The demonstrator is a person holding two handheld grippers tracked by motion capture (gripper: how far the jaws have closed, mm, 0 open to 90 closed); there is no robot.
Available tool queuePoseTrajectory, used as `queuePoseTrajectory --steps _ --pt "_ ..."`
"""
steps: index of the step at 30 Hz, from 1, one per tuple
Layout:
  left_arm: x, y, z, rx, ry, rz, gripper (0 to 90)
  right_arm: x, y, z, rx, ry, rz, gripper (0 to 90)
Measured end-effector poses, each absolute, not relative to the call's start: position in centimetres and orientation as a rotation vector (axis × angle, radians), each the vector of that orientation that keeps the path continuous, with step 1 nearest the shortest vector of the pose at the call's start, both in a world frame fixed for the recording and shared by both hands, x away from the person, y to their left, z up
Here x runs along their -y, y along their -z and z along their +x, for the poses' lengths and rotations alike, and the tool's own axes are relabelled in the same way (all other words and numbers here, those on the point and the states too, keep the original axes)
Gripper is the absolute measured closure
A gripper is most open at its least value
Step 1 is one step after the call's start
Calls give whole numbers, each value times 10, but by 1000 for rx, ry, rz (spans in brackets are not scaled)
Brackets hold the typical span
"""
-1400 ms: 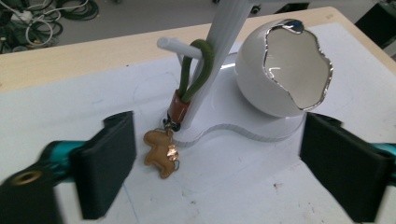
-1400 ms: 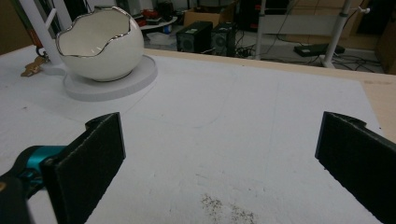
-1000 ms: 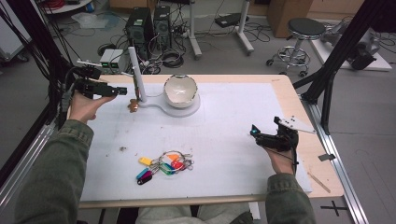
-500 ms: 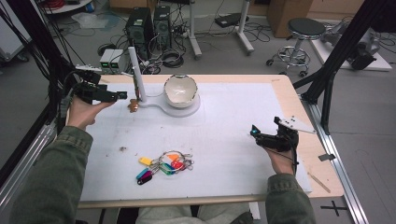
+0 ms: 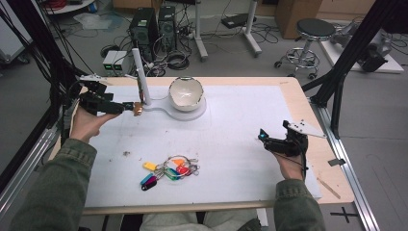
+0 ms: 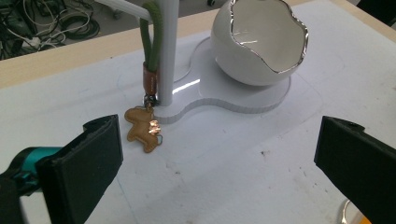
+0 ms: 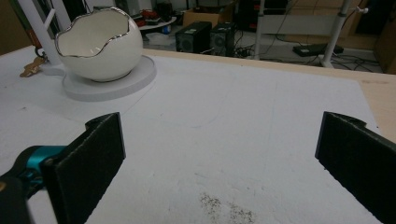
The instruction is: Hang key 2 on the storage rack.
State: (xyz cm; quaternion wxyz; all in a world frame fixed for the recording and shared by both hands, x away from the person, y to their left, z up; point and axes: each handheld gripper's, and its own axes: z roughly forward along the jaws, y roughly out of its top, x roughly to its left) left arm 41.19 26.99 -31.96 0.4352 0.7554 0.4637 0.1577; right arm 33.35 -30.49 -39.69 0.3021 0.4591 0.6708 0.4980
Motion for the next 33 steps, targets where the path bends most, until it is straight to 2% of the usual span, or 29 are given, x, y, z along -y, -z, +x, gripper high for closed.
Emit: queuePoseTrajectory --steps 14,33 --pt "-245 314 390 -1041 -408 1941 16 304 397 333 -1785 -1317 1216 6" --pt "-212 326 374 -957 -342 1986 17 305 397 333 -1782 -1318 1215 6"
